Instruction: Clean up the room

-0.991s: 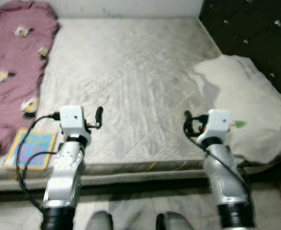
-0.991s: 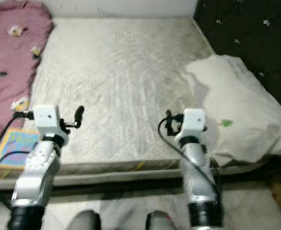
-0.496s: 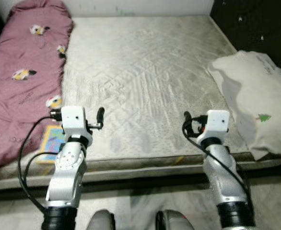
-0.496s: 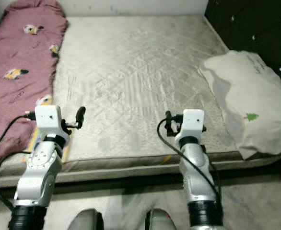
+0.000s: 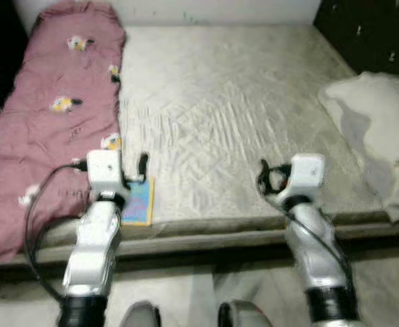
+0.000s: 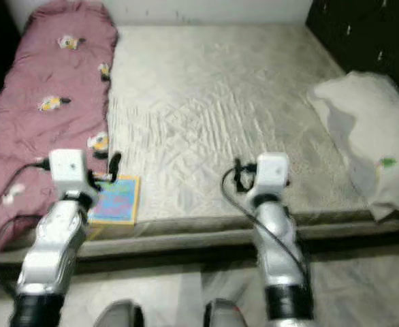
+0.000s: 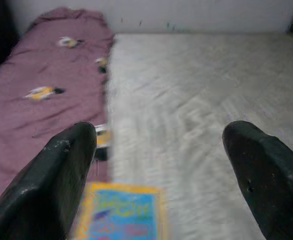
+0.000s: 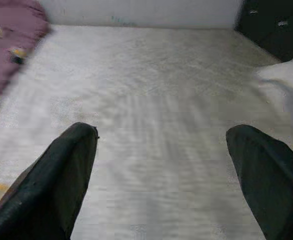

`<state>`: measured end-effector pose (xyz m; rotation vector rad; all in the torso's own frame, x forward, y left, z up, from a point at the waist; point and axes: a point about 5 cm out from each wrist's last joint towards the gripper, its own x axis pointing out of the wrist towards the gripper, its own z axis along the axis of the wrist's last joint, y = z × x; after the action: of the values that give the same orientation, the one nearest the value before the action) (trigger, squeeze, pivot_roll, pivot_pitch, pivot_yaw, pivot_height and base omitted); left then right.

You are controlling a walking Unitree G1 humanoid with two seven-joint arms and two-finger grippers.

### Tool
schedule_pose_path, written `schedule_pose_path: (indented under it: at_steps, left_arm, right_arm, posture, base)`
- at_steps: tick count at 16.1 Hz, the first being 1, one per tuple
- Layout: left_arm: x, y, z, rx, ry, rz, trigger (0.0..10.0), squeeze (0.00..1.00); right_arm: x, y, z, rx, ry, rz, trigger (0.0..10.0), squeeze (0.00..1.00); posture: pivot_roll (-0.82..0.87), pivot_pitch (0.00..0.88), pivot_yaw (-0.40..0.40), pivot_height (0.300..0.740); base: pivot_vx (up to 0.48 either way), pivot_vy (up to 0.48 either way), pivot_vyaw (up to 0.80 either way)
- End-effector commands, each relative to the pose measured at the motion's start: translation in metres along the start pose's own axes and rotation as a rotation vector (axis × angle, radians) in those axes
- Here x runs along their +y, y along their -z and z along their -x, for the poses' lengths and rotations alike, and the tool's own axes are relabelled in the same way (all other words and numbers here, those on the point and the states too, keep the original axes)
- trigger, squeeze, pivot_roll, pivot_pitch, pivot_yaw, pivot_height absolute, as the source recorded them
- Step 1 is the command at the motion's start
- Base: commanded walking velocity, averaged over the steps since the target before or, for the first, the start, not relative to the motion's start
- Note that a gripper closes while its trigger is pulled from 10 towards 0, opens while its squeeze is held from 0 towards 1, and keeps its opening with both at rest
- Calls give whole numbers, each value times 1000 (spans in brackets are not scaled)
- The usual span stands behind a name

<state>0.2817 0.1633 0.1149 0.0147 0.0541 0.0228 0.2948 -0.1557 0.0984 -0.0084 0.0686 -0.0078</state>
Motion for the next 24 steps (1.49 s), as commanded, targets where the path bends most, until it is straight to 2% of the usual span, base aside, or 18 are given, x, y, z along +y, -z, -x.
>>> schedule_pose_path:
  at_steps: [1, 6, 20, 24]
  left_arm:
    - [1, -2, 0, -9, 0, 1, 10000, 0]
    - [-6, -7, 2, -47, 62, 7, 10000, 0]
    - [-9, -4, 2, -29, 71, 21, 10000, 0]
    - [-10, -3, 2, -25, 75, 33, 10000, 0]
  right_arm:
    - [0, -3, 0, -10, -3, 10, 10000, 0]
    - [-1, -2, -1, -6, -5, 19, 10000, 0]
    - [0, 2, 0, 7, -4, 32, 10000, 0]
    - [0, 3, -1, 12, -2, 34, 10000, 0]
  posture:
    - [-18, 90, -4, 740]
    - [-20, 89, -6, 740]
    - [-25, 102, -4, 740]
    - [-24, 104, -5, 740]
  base:
    - [0, 322, 0]
    - [112, 0, 0]
    - [309, 0, 0]
    - [0, 0, 0]
